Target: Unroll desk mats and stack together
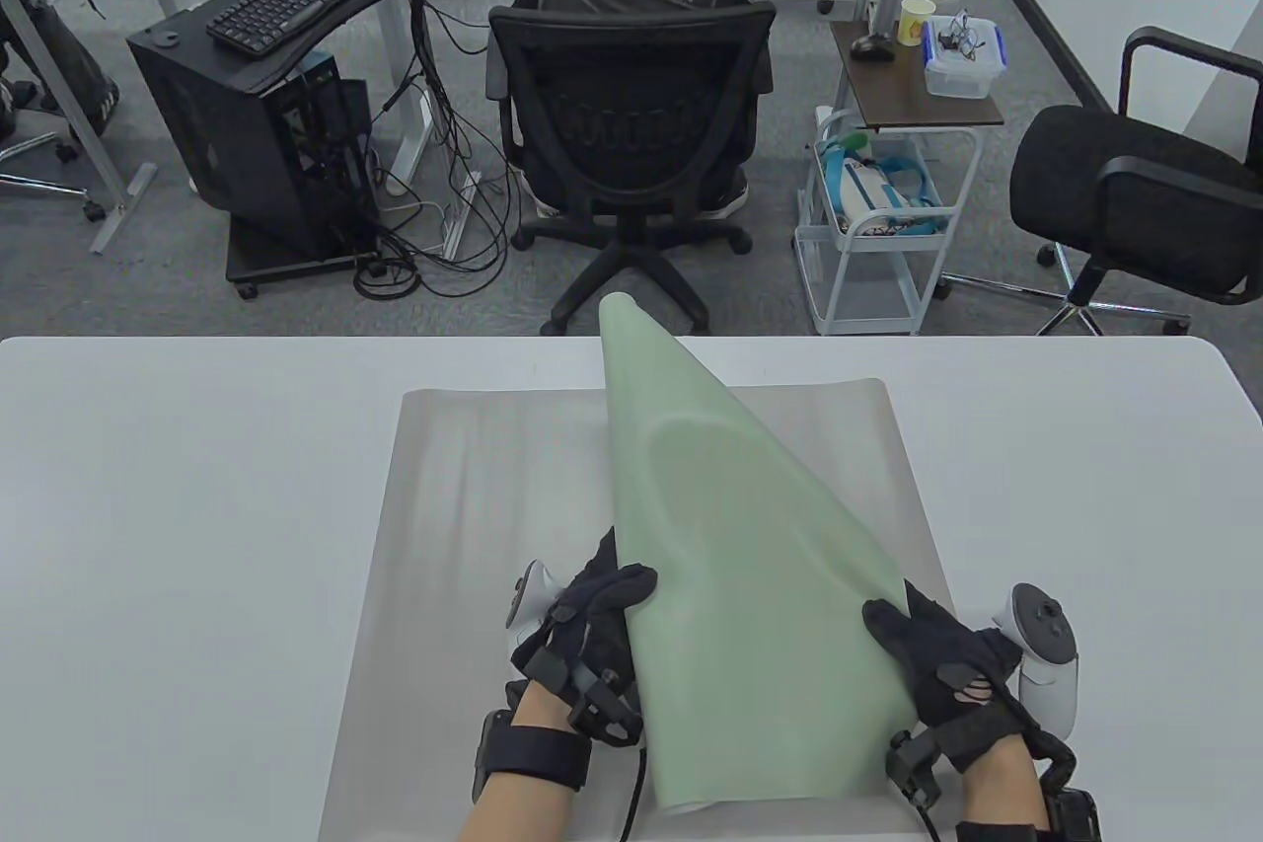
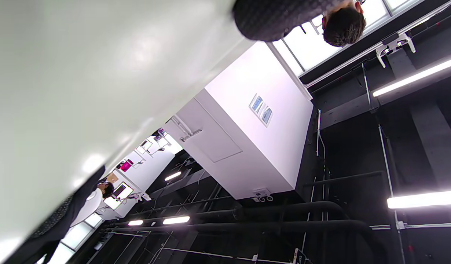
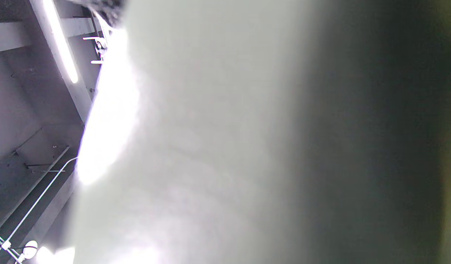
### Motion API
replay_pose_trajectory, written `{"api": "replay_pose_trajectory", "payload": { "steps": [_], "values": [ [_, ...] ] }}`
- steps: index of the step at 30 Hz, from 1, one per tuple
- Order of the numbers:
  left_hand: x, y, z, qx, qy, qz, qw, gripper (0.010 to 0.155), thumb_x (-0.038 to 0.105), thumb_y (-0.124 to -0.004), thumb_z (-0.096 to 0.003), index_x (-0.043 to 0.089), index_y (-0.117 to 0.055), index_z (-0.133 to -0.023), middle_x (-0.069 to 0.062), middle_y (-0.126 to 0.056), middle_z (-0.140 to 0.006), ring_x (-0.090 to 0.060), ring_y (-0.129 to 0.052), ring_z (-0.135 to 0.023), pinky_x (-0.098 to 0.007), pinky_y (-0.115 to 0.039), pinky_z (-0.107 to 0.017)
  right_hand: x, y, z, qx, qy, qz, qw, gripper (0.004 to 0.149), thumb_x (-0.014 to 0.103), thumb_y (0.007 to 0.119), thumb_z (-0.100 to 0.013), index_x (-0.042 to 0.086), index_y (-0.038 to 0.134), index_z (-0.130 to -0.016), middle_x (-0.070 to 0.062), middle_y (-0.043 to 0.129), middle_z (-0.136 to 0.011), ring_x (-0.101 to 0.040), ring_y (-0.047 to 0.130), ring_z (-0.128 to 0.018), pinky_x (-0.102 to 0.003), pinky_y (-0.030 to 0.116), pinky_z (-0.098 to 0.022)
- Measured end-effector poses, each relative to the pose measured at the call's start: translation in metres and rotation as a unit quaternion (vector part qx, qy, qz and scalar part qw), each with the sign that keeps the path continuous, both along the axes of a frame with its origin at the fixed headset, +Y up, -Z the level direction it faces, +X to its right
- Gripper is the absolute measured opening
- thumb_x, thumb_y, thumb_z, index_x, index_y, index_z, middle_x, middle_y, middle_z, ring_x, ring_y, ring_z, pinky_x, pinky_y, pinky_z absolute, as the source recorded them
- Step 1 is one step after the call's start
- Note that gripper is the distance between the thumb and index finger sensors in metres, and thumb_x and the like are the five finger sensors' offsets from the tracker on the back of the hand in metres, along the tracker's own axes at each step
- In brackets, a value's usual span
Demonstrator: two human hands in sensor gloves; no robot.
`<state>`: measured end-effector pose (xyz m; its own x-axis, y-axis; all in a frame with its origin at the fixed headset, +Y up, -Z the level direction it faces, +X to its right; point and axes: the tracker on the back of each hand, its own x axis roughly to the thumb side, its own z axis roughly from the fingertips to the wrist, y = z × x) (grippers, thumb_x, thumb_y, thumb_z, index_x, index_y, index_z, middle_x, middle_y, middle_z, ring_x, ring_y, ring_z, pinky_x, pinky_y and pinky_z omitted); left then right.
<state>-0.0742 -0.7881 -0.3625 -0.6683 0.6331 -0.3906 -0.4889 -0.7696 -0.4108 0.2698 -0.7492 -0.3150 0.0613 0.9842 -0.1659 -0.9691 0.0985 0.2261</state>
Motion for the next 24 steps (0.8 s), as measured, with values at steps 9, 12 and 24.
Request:
{"api": "replay_pose_trajectory", "payload": {
  "steps": [9,12,24],
  "values": [
    [-0.004,-0.007,0.001,-0.04,0.019,-0.021,0.999,0.083,0.03,-0.092,-0.0466,0.025,-0.026,-0.097,0.005,-0.057,-0.106,-0.021,-0.087,-0.082,-0.039,-0.084,-0.063,0.008,-0.003,-0.001,0.002,-0.005,-0.005,1.0,0.053,0.033,0.073,-0.054,0.031,0.058,-0.105,-0.002,0.102,-0.061,-0.016,0.103,-0.009,-0.024,0.09,-0.003],
    [0.0,-0.007,0.0,-0.038,0.004,-0.005,0.999,0.067,0.035,-0.094,-0.0455,0.024,-0.047,-0.092,0.001,-0.068,-0.097,-0.009,-0.09,-0.062,-0.027,-0.089,-0.051,0.007,-0.004,-0.001,0.002,-0.01,0.009,1.0,0.053,0.033,0.073,-0.054,0.031,0.059,-0.105,-0.001,0.103,-0.06,-0.015,0.103,-0.009,-0.024,0.09,-0.003],
    [-0.003,-0.008,-0.005,-0.008,-0.029,0.025,0.999,0.091,0.026,-0.079,-0.0488,0.019,0.002,-0.089,-0.005,-0.037,-0.112,-0.038,-0.083,-0.095,-0.049,-0.087,-0.063,0.003,-0.011,-0.003,0.005,0.007,0.034,0.999,0.053,0.033,0.073,-0.053,0.033,0.059,-0.104,-0.001,0.102,-0.061,-0.016,0.103,-0.012,-0.025,0.09,-0.006]
  ]
}}
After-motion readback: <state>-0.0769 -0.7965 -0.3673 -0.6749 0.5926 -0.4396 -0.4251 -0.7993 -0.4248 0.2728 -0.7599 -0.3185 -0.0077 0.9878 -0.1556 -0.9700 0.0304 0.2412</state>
